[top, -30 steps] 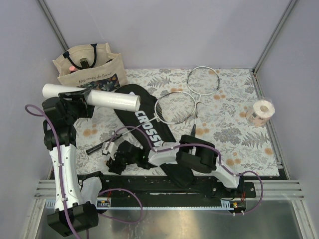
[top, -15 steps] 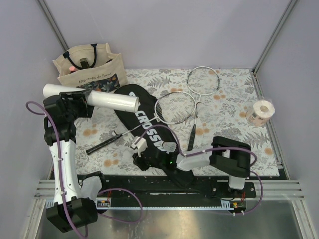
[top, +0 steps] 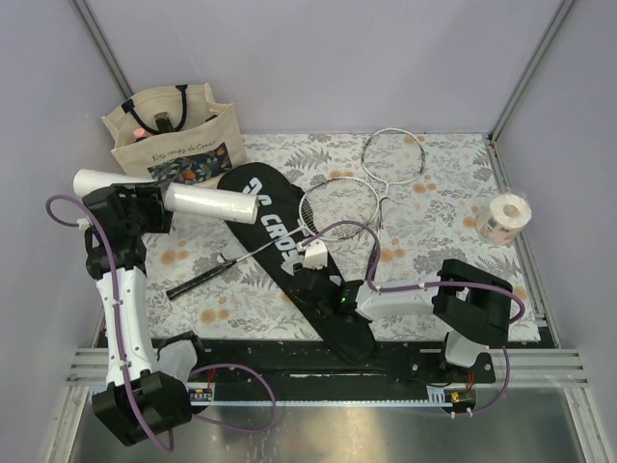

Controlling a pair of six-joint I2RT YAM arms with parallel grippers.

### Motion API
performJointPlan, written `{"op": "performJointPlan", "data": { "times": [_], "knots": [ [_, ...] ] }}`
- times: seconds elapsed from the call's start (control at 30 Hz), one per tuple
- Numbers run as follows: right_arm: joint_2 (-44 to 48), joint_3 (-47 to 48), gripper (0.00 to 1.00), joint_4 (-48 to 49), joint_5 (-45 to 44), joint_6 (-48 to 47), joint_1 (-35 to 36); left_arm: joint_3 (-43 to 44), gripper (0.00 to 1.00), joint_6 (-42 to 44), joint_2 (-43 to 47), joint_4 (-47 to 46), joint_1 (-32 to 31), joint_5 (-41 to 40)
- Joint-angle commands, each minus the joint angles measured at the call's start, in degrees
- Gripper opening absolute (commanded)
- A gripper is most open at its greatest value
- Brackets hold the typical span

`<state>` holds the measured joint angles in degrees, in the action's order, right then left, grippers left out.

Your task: Pack up the badminton gear

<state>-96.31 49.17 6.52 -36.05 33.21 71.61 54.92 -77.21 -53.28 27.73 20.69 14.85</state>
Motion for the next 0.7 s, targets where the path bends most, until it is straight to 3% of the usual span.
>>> {"op": "performJointPlan", "data": {
  "times": [0.0,0.13,0.3,0.5,0.67],
  "knots": [
    [-0.37,2.86,0.39,-3.10,-2.72,7.83,-2.27,0.11,0.54,2.77,-0.07,-2.50,2.77,-1.67],
    [2.00,3.74,0.51,-4.50,1.58,5.74,-2.71,0.19,0.54,4.08,-0.42,-2.06,4.71,-0.61],
    [7.71,2.52,0.61,-5.03,20.45,-7.88,-9.63,0.46,0.54,8.38,-0.16,-0.05,6.38,0.09],
    [10.36,6.54,0.63,-11.69,40.42,-22.29,-19.57,-2.70,0.54,11.90,1.77,0.14,7.35,1.75],
    [6.06,15.15,0.63,-21.28,46.58,-34.95,-22.74,-5.87,0.54,14.63,4.40,0.57,7.35,3.78]
  ]
}}
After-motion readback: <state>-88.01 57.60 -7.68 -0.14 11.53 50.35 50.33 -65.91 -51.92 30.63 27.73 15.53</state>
